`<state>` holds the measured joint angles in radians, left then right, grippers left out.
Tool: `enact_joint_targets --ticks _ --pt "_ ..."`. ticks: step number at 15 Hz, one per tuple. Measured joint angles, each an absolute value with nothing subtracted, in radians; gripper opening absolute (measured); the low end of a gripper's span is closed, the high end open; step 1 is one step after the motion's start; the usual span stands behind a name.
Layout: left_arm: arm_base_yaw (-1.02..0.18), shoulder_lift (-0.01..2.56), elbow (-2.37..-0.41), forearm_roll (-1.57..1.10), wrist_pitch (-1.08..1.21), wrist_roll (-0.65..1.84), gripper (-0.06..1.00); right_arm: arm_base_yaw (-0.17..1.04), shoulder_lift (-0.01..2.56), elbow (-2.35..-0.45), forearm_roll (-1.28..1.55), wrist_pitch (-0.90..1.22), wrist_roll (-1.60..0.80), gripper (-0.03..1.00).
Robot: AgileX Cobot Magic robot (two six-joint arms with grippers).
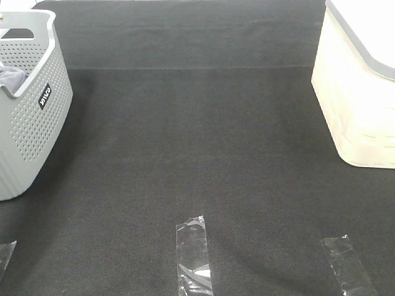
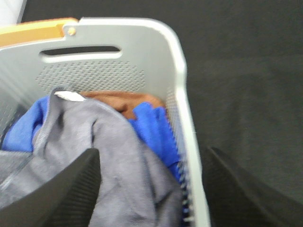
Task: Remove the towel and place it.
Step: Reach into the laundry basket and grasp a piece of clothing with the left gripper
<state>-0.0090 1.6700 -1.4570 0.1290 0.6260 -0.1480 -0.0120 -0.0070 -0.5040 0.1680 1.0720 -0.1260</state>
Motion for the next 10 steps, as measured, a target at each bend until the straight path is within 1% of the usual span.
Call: enact_joint_targets --ticks 2,4,7,8,10 --pt "-0.009 1.76 -1.592 0.255 0.749 -0.232 0.6 -0.012 -0.007 -0.504 0.168 1.072 -0.126 0.77" --pt "0.0 1.851 -1.719 0.337 0.842 -0.262 0.6 -0.012 -0.007 -0.504 0.168 1.072 -0.126 0.77" --pt "0.062 1.967 -1.876 0.331 0.93 -0.27 0.6 -0.012 -0.007 -0.504 0.168 1.072 -0.126 0.77" --pt "0.103 2.021 -1.935 0.298 0.945 -0.268 0.6 -0.012 -0.007 -0.504 0.168 1.072 -0.126 0.77" --pt "0.147 2.09 -1.998 0.248 0.946 -0.265 0.6 -0.012 -0.007 -0.504 0.168 1.072 -0.126 0.77"
